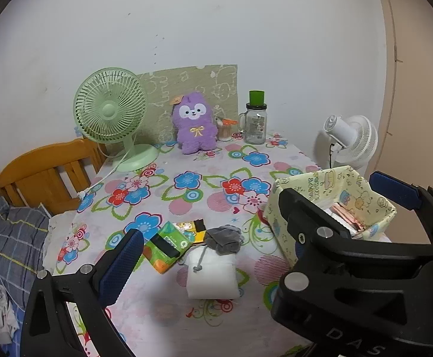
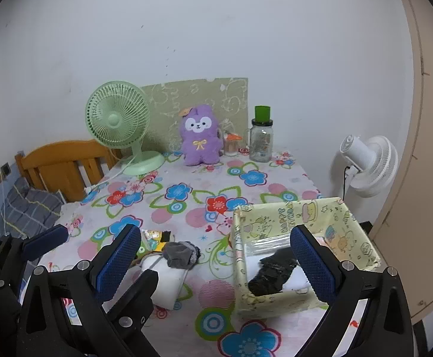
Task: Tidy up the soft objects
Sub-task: 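Lift both open tools out of the box toward remaining items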
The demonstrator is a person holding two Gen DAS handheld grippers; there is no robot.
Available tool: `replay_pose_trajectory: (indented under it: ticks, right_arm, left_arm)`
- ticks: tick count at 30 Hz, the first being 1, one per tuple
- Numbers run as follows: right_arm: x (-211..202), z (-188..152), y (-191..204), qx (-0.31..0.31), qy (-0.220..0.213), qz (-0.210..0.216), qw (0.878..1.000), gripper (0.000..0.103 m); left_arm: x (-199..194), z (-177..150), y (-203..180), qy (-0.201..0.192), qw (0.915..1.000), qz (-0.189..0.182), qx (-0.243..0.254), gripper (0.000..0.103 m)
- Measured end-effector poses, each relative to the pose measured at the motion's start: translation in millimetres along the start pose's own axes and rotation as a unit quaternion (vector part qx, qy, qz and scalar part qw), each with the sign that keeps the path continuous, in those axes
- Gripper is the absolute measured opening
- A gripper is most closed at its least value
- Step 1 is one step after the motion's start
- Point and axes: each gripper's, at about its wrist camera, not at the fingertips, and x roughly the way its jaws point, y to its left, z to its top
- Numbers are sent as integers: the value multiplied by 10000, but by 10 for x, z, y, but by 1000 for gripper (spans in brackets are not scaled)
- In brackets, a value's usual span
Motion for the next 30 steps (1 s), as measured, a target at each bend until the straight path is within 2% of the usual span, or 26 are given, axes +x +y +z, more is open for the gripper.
replay_pose_trajectory:
  ticks: [11, 20, 30]
  right_arm:
    - [225, -39, 191, -82, 155, 68, 9998, 102]
    - [448, -105, 355, -89, 231, 198, 9995, 102]
    - [748, -218, 525, -176, 481, 211, 9985, 102]
  left_arm:
    - [185, -71, 260, 34, 9999, 69, -85, 103]
    - [395, -149, 489, 232, 9993, 238, -180, 103]
    - [688, -253, 647, 488, 9983, 224, -219, 103]
